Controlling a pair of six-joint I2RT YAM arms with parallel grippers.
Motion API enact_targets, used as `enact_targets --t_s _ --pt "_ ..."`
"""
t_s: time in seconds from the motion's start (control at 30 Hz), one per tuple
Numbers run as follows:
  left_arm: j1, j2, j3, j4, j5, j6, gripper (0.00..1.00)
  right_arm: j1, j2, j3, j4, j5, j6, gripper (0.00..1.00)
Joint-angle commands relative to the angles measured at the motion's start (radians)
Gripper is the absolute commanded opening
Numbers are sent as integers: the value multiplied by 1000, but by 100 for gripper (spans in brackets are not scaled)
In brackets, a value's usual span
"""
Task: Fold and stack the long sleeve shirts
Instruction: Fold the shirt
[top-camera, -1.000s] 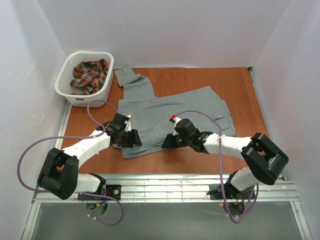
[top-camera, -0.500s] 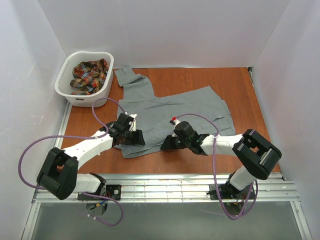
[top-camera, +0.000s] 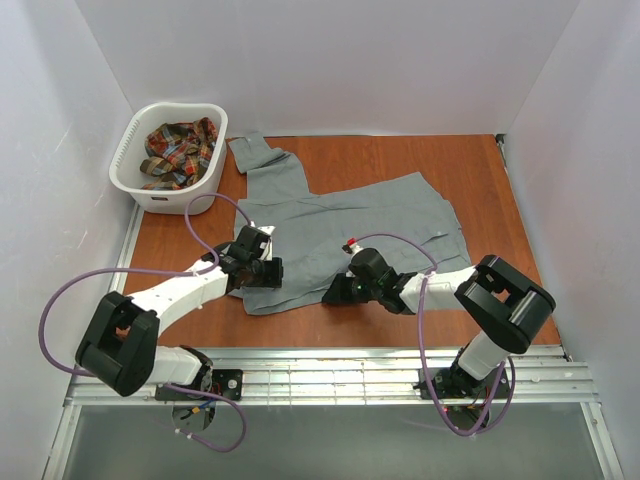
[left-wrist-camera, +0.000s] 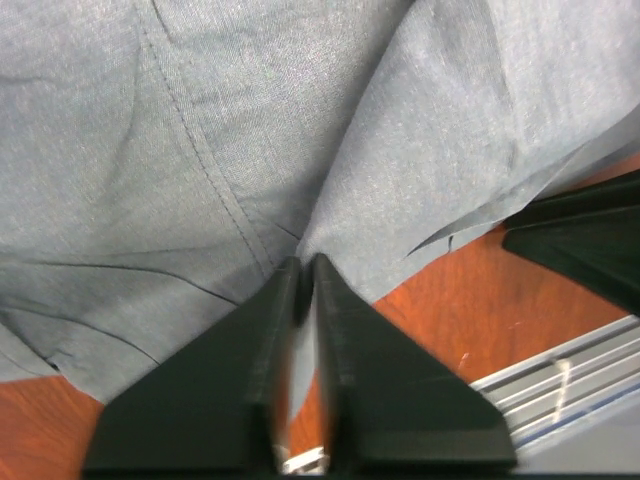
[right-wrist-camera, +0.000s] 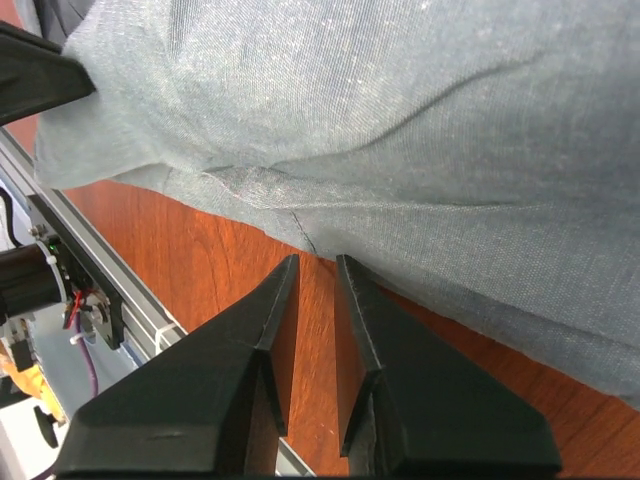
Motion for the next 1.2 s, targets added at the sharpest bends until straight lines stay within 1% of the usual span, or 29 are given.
enact_targets --t_s 0.0,0.07,0.17,0.2,0.27,0.4,0.53,0.73,0.77,0.8,0.83,0.9,0.93,1.0,1.03,1.07,1.1,1.17 --pt "-4 7 20 17 -28 13 5 4 16 -31 15 22 28 14" --pt "-4 11 24 16 -50 15 1 6 14 -40 14 25 42 14" --pt "-3 33 43 -7 -98 16 1 6 10 -56 14 22 59 14" --pt "-3 43 49 -16 -100 12 2 6 10 -59 14 24 62 14" --pt "-3 77 61 -30 -156 8 8 4 4 -67 12 27 64 14" --pt "0 125 70 -58 -218 -16 12 4 -12 -71 12 37 61 14" --pt "14 140 84 -73 -235 -36 17 4 -22 -77 11 40 57 14" --pt "26 108 115 -98 -252 -28 40 6 -42 -68 3 37 32 15" --pt "30 87 119 -111 -253 -28 45 6 -51 -50 -14 36 21 15" --pt "30 76 133 -119 -258 -31 55 4 -61 -34 -29 30 -16 15" --pt "30 61 141 -131 -262 -37 58 4 -82 -18 -44 27 -36 15" --pt "30 5 174 -165 -256 -50 66 6 -105 51 -115 21 -83 16" --pt "30 -36 185 -177 -227 -65 67 6 -125 76 -136 22 -128 16" --pt "30 -74 188 -179 -187 -90 67 -6 -136 148 -185 4 -174 17" --pt "30 -103 185 -180 -135 -106 67 -17 -139 173 -193 -16 -205 18" --pt "28 -114 179 -177 -114 -145 67 -31 -136 189 -198 -41 -208 19" --pt "28 -124 167 -170 -56 -159 67 -60 -131 229 -196 -89 -209 19" --pt "26 -140 115 -135 26 -209 63 -78 -105 266 -196 -113 -225 20"
